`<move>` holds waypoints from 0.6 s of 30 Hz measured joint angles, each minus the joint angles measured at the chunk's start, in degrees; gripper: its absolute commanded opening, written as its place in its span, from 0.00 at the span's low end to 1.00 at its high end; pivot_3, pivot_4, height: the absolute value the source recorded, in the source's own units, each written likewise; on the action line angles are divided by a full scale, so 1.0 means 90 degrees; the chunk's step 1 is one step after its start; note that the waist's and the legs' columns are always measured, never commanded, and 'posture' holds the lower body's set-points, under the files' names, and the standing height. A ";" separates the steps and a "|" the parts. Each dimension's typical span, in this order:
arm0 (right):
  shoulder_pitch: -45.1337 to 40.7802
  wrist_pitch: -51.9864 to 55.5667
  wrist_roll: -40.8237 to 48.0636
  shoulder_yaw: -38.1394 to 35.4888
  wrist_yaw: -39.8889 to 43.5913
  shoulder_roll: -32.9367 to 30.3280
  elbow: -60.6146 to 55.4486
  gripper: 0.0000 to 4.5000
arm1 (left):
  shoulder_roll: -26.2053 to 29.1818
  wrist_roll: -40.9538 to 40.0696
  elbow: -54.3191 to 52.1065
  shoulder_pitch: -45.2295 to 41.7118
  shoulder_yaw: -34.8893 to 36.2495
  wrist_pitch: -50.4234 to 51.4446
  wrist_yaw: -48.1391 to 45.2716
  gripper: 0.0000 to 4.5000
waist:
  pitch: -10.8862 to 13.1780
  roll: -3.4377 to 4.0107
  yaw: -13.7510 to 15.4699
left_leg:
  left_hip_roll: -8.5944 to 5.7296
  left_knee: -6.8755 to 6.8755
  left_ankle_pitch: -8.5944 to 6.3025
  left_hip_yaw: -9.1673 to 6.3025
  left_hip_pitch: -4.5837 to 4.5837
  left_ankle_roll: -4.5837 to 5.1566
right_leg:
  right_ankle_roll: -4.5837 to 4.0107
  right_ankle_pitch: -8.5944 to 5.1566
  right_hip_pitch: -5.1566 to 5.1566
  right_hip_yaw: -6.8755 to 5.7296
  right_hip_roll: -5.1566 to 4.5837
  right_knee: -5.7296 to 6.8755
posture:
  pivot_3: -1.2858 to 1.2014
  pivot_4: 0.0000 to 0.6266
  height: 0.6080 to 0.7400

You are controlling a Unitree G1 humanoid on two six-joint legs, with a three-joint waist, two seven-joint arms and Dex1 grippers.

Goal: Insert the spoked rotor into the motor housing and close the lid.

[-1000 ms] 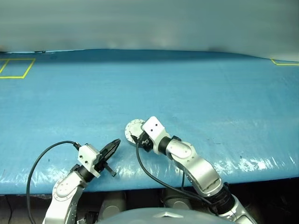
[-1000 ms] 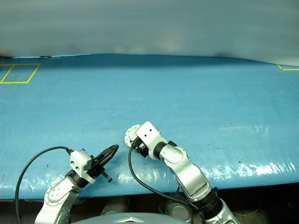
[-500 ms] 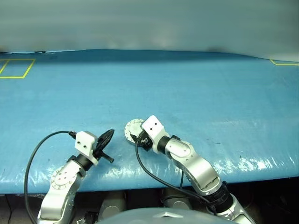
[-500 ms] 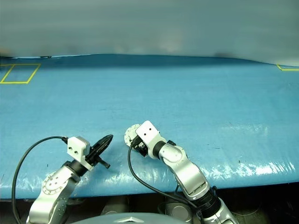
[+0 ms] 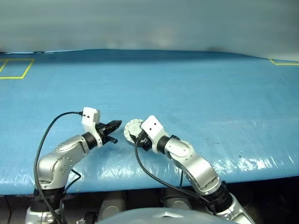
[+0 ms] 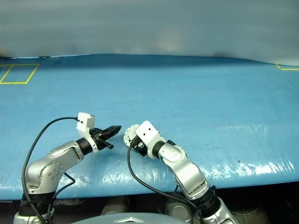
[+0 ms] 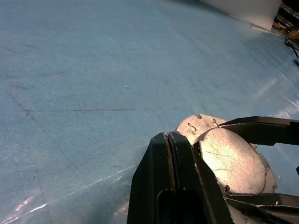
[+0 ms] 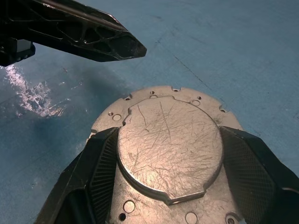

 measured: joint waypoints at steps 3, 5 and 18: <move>-0.0009 0.0002 -0.0003 -0.0005 -0.0001 0.0018 0.0003 0.67 | 0.0187 0.0064 0.0349 -0.0189 -0.0173 0.0047 -0.0279 0.00 | 0.0000 0.0000 0.0010 | -0.0002 0.0001 0.0002 0.0001 0.0000 -0.0004 | 0.0000 0.0000 0.0002 0.0002 -0.0002 -0.0002 | 0.52 0.24 1.00; -0.0010 0.0003 -0.0005 -0.0007 -0.0002 0.0025 0.0007 0.67 | 0.0269 0.0108 0.0493 -0.0254 -0.0367 0.0037 -0.0476 0.00 | 0.0000 0.0000 0.0010 | -0.0003 0.0001 0.0002 0.0001 -0.0001 -0.0004 | 0.0001 0.0000 0.0002 0.0003 -0.0003 -0.0002 | 0.52 0.24 1.00; -0.0010 0.0001 -0.0053 0.0008 -0.0004 0.0067 0.0026 0.67 | 0.0094 0.0516 0.0884 -0.0702 -0.0608 -0.0426 -0.0770 0.00 | -0.0001 -0.0001 0.0005 | -0.0002 0.0000 0.0005 -0.0001 -0.0001 -0.0009 | 0.0000 0.0002 0.0001 0.0002 -0.0002 -0.0001 | 0.52 0.24 1.00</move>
